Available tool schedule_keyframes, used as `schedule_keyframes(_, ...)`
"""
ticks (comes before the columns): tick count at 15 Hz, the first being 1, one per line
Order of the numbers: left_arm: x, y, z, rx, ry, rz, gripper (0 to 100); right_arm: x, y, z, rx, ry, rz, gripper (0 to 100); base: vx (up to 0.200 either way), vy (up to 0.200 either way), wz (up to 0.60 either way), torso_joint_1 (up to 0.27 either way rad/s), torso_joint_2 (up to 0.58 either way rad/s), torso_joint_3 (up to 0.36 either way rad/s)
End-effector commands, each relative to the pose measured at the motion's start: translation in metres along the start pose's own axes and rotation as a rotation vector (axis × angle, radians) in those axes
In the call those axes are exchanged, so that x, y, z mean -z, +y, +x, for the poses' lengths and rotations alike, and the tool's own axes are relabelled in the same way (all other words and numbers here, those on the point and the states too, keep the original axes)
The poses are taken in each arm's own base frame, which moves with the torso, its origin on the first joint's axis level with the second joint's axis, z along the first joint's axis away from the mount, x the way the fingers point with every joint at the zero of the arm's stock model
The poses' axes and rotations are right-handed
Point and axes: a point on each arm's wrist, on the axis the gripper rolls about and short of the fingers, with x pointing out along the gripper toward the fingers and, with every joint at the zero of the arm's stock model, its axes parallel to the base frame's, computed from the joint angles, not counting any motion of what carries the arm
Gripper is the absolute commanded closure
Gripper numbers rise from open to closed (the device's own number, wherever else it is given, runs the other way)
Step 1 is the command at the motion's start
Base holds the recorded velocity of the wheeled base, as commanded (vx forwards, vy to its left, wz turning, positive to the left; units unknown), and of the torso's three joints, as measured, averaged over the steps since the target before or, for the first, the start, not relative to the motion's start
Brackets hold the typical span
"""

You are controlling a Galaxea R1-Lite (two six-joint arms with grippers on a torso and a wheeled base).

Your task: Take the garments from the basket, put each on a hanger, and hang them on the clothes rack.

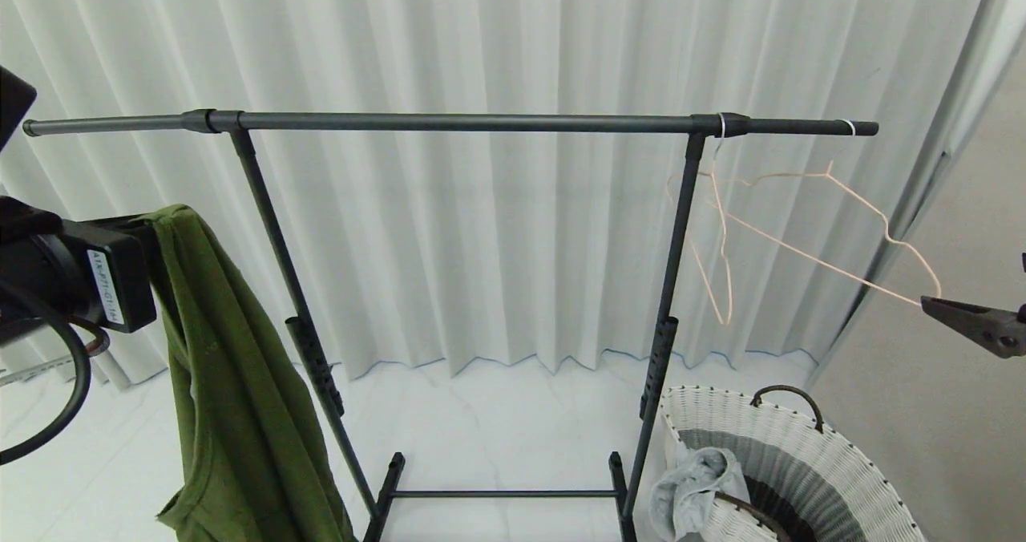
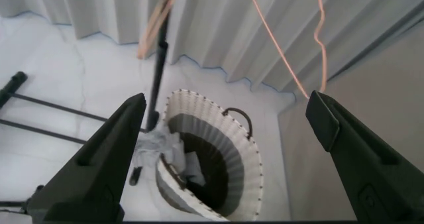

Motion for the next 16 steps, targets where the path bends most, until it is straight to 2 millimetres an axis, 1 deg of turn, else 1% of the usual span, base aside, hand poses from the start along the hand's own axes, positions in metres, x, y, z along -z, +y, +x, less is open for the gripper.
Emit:
schedule_keyframes(1,0.0002,-0.0002,0.0007,0.002,0.002,0.0,100,0.0001,0.0001,0.0014,-0.002,0.004,0.0,0,0.0,-0.2,0.0,0.002,0.0,0.007)
schedule_keyframes(5,0.0007,-0.0005,0.0021,0.004,0.006,0.001,100,0.0006,0.0001,0.0032,-0.002,0.01,0.003,0,0.0,-0.2,0.0,0.002,0.0,0.002)
schedule_keyframes(14,0.001,-0.0007,0.003,0.005,0.009,0.001,100,0.0011,0.0002,0.0055,-0.004,0.017,0.006,0,0.0,0.0,0.0,0.0,0.0,0.0)
schedule_keyframes(16,0.0014,-0.0008,0.0031,0.005,0.01,0.001,100,0.0011,0.0002,0.0055,-0.004,0.017,0.006,0,0.2,0.0,0.0,0.0,0.0,0.002)
